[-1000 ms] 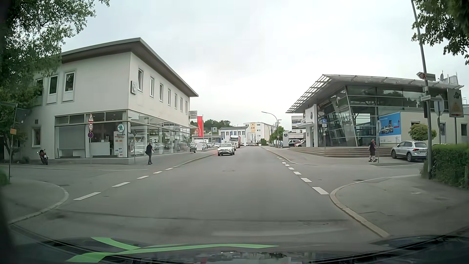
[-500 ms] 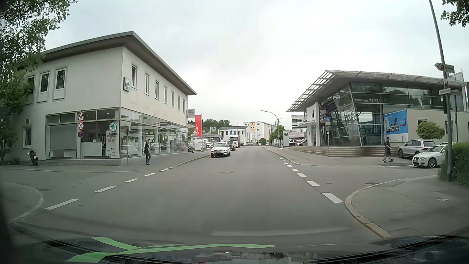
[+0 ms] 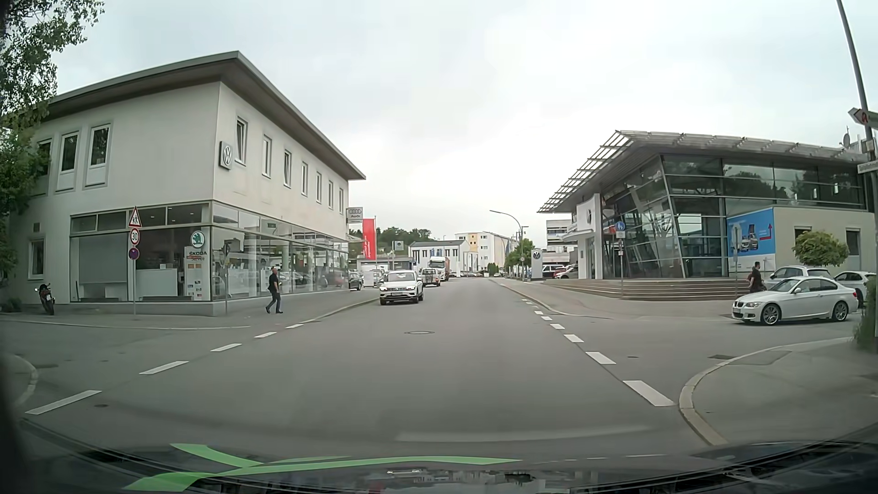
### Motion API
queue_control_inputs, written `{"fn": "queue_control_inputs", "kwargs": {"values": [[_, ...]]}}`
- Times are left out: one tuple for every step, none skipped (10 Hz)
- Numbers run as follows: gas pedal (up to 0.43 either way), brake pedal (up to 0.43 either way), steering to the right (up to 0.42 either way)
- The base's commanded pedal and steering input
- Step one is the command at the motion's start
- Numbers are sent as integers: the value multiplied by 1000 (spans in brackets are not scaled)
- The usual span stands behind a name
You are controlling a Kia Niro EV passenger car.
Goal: Follow the waypoints while adhering to traffic rules and regulations
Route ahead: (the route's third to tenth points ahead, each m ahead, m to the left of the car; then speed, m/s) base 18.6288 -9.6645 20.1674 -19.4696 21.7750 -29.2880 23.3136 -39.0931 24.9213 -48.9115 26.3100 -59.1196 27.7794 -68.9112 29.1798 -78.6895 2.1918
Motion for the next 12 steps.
{"fn": "queue_control_inputs", "kwargs": {"values": [[79,165,0],[79,134,0],[87,43,2],[87,0,5],[87,0,7],[79,0,8],[79,0,8],[79,0,10],[67,0,15],[39,0,25],[28,0,34],[20,0,42]]}}
